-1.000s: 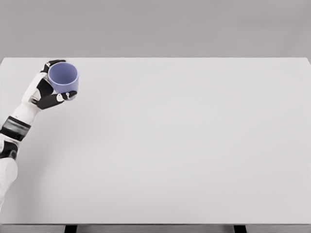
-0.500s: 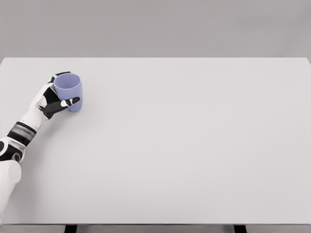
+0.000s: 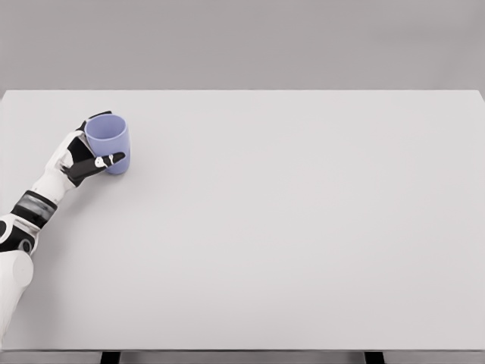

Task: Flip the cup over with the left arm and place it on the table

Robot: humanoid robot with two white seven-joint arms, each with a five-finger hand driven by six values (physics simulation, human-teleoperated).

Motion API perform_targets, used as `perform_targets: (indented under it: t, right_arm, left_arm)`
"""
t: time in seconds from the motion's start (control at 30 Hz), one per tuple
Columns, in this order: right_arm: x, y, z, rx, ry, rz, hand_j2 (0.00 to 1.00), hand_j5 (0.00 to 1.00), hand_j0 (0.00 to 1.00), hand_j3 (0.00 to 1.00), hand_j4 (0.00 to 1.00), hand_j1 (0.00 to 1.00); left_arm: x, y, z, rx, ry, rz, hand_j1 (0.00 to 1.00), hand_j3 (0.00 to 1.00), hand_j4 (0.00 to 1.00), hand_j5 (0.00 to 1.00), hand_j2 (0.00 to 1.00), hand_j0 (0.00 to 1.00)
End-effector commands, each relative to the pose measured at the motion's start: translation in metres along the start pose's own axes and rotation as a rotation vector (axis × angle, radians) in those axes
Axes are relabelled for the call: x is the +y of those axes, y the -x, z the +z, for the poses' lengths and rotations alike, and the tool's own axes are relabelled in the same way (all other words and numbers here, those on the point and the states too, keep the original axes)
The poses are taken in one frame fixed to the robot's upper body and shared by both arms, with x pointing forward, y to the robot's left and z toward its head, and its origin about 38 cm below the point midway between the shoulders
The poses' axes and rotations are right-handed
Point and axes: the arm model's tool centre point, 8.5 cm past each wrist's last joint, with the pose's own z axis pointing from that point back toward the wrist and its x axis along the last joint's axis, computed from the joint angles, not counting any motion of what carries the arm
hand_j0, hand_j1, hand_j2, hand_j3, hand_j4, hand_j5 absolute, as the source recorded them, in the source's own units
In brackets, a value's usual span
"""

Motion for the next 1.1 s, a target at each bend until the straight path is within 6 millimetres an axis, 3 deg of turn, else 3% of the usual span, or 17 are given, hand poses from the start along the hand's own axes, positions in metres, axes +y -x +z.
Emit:
perform_targets:
  t: [0.0,0.4,1.07]
  right_arm:
    - [0.000,0.000,0.000,-0.001,0.000,0.001,1.00,1.00,1.00,1.00,1.00,1.00]
    - [0.000,0.000,0.000,0.001,0.000,0.000,1.00,1.00,1.00,1.00,1.00,1.00]
    - [0.000,0.000,0.000,-0.001,0.000,0.001,1.00,1.00,1.00,1.00,1.00,1.00]
  left_arm:
    - [0.000,-0.001,0.000,-0.006,-0.002,0.003,0.87,0.87,0.87,0.87,0.87,0.87]
    - [0.001,-0.003,0.001,-0.011,-0.004,0.002,1.00,1.00,1.00,1.00,1.00,1.00]
    - [-0.003,-0.032,-0.006,-0.094,0.027,-0.033,1.00,1.00,1.00,1.00,1.00,1.00]
